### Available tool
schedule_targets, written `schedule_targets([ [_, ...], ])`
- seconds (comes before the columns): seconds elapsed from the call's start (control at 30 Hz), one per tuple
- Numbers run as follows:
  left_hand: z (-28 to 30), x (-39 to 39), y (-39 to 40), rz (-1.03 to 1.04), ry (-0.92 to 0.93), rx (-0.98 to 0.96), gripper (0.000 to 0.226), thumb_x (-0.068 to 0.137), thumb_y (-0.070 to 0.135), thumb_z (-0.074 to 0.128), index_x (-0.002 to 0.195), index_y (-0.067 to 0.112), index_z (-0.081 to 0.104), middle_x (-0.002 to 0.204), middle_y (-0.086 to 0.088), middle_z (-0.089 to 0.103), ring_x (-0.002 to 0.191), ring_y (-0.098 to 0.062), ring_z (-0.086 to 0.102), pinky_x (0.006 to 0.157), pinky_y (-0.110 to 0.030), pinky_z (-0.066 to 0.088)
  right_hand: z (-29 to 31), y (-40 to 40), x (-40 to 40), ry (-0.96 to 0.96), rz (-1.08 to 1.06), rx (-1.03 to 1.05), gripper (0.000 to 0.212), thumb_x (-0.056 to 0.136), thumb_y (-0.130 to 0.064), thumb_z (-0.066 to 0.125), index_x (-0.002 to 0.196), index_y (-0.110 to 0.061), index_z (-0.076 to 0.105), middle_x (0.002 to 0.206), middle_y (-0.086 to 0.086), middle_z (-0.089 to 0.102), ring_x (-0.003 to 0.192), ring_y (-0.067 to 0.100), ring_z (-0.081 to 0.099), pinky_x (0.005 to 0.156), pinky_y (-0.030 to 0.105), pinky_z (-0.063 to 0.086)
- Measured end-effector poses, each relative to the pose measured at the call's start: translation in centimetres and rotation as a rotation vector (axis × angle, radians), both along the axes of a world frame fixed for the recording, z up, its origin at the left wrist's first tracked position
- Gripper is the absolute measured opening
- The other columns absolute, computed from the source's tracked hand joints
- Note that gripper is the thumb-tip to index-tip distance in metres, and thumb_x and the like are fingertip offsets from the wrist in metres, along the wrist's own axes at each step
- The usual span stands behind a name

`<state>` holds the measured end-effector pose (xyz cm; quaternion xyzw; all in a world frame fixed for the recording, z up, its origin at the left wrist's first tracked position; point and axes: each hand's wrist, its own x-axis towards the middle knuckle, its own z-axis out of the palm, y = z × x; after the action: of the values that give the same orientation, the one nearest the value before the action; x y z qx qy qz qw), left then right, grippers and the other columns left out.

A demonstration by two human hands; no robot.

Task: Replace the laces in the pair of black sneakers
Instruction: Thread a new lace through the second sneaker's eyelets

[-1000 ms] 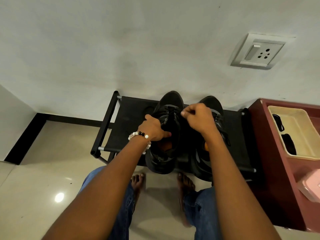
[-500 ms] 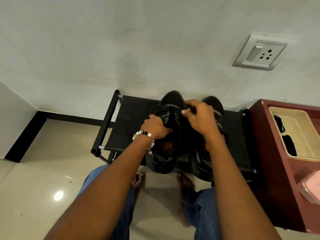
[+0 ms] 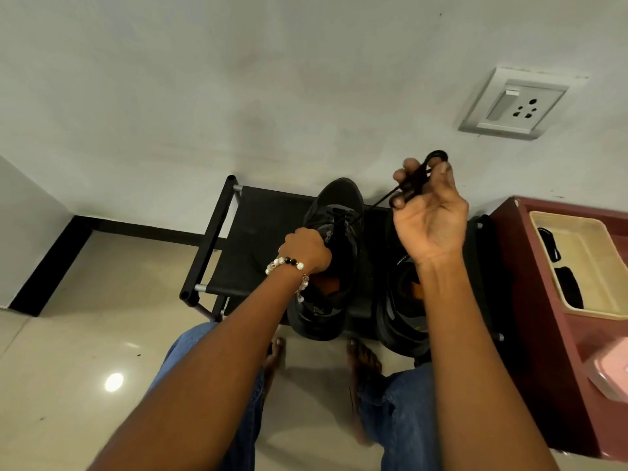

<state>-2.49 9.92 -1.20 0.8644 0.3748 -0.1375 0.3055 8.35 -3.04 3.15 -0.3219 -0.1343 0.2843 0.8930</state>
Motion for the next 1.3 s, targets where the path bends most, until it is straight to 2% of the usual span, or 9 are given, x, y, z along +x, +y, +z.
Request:
schedule_targets([
  [0.07,-0.2,0.1,0.1,0.028,0.004,-0.015,0.042,0.095,0.023,0.053,0.127,-0.003,0.046,0.131,-0.021,0.049,0.117,-0.038,0.052,0.095,-0.04,0.047,-0.3,0.1,-0.1,-0.014,-0.021,-0.129,0.008,0.092,-0.026,0.057,0.095,-0.02,0.059,0.08,0.0,0.061,0.066,0.012,0.052,0.055,0.023,0.033],
  [0.13,-0.4,0.2,0.1,0.082,0.012,-0.042,0.053,0.093,0.028,0.058,0.132,-0.003,0.04,0.133,-0.022,0.048,0.117,-0.039,0.052,0.095,-0.041,0.047,-0.9,0.6,-0.2,-0.277,-0.102,-0.612,0.014,0.093,-0.026,0.062,0.101,-0.016,0.069,0.078,-0.001,0.062,0.062,0.007,0.051,0.056,0.024,0.039],
  [0.2,-0.6,0.2,0.2,0.121,0.001,-0.065,0.062,0.09,0.035,0.062,0.135,0.0,0.036,0.132,-0.023,0.048,0.116,-0.041,0.053,0.093,-0.043,0.047,-2.5,1.2,-0.2,-0.739,-0.087,-1.192,0.027,0.091,-0.028,0.067,0.113,-0.013,0.07,0.088,0.001,0.067,0.078,0.009,0.061,0.075,0.03,0.052],
  [0.27,-0.7,0.2,0.3,0.118,-0.009,-0.067,0.066,0.088,0.039,0.064,0.136,0.004,0.035,0.131,-0.023,0.049,0.115,-0.041,0.053,0.093,-0.045,0.048,-3.3,1.7,-0.6,-0.957,0.046,-1.48,0.036,0.091,-0.029,0.067,0.121,-0.01,0.066,0.102,0.008,0.07,0.098,0.02,0.064,0.091,0.033,0.05],
  [0.5,-1.0,0.3,0.3,0.096,-0.006,-0.031,0.068,0.087,0.042,0.065,0.136,0.005,0.035,0.132,-0.023,0.048,0.116,-0.042,0.053,0.092,-0.045,0.047,-2.8,2.2,-1.4,-0.891,0.088,-1.525,0.023,0.094,-0.022,0.062,0.092,-0.001,0.069,0.089,0.014,0.069,0.085,0.025,0.063,0.074,0.031,0.048],
  [0.77,-1.2,0.4,0.1,0.078,-0.015,0.0,0.064,0.091,0.041,0.061,0.135,0.002,0.036,0.13,-0.023,0.05,0.116,-0.041,0.053,0.09,-0.043,0.047,-2.6,2.1,-1.1,-0.289,0.086,-1.244,0.021,0.095,-0.013,0.055,0.082,0.0,0.064,0.078,0.013,0.066,0.07,0.02,0.06,0.053,0.028,0.037],
  [1.0,-1.0,0.5,0.2,0.084,-0.004,0.024,0.061,0.093,0.035,0.058,0.135,-0.004,0.038,0.134,-0.022,0.048,0.119,-0.039,0.052,0.092,-0.039,0.047,-3.1,1.3,-1.1,-0.018,0.201,-0.995,0.026,0.093,0.0,0.051,0.072,-0.012,0.062,0.072,0.001,0.067,0.073,0.013,0.061,0.053,0.023,0.031],
  [1.17,-0.7,0.3,0.0,0.071,-0.026,0.021,0.056,0.093,0.034,0.058,0.133,-0.002,0.042,0.13,-0.021,0.051,0.115,-0.038,0.054,0.087,-0.037,0.047,-3.0,1.1,-1.1,-0.015,0.194,-0.985,0.02,0.092,-0.001,0.054,0.076,-0.007,0.064,0.077,0.006,0.067,0.071,0.012,0.061,0.053,0.022,0.033],
  [1.3,-0.5,0.1,0.4,0.08,-0.026,-0.023,0.06,0.09,0.038,0.062,0.132,0.0,0.042,0.129,-0.02,0.052,0.114,-0.038,0.055,0.087,-0.038,0.048,-2.3,1.2,-1.3,-0.414,0.036,-1.326,0.031,0.094,-0.02,0.061,0.084,0.009,0.067,0.074,0.015,0.063,0.069,0.023,0.059,0.062,0.034,0.049],
])
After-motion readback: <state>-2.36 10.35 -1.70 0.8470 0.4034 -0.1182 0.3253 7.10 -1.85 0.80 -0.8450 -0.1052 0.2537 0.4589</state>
